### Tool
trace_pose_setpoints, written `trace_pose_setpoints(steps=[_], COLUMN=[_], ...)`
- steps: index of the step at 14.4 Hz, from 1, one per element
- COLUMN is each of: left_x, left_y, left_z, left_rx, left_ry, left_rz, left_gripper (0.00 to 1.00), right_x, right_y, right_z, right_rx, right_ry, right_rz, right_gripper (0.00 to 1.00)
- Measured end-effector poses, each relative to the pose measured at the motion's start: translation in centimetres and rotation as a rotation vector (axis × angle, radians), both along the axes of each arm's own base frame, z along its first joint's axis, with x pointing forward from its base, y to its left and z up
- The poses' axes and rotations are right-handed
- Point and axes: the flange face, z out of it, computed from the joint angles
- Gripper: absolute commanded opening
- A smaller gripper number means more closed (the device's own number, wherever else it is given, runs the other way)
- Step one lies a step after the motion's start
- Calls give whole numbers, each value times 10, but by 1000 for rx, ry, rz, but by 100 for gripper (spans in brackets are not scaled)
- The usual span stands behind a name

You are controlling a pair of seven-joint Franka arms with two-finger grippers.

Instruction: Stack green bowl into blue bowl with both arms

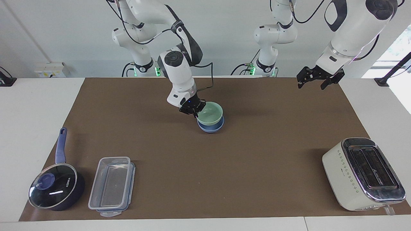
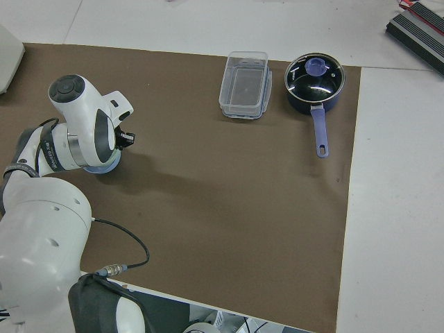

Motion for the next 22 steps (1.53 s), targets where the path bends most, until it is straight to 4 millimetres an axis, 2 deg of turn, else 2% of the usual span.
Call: trace_pose_setpoints(steps=[12, 13, 14, 17, 19, 20, 22], left_x=[1, 2, 2, 2, 2, 2, 3], left_y=[1, 1, 1, 1, 1, 1, 7], left_z=[4, 4, 4, 4, 4, 4, 4], left_rx=[3, 3, 3, 3, 4, 4, 4], left_ry=[-22, -23, -24, -27, -28, -28, -28], left_rz=[-2, -2, -2, 1, 4, 6, 20], left_gripper=[100, 100, 100, 100, 100, 100, 100], right_x=[0, 0, 0, 1, 3, 4, 13], right_y=[3, 2, 2, 3, -1, -8, -42], right_z=[-23, -24, -23, -18, -4, 5, 33], right_rx=[9, 9, 9, 15, 23, 23, 21], right_ry=[-32, -32, -33, -43, -61, -61, -53], right_rz=[-7, -7, -7, -8, -15, -25, -76], right_gripper=[0, 61, 100, 100, 100, 100, 100])
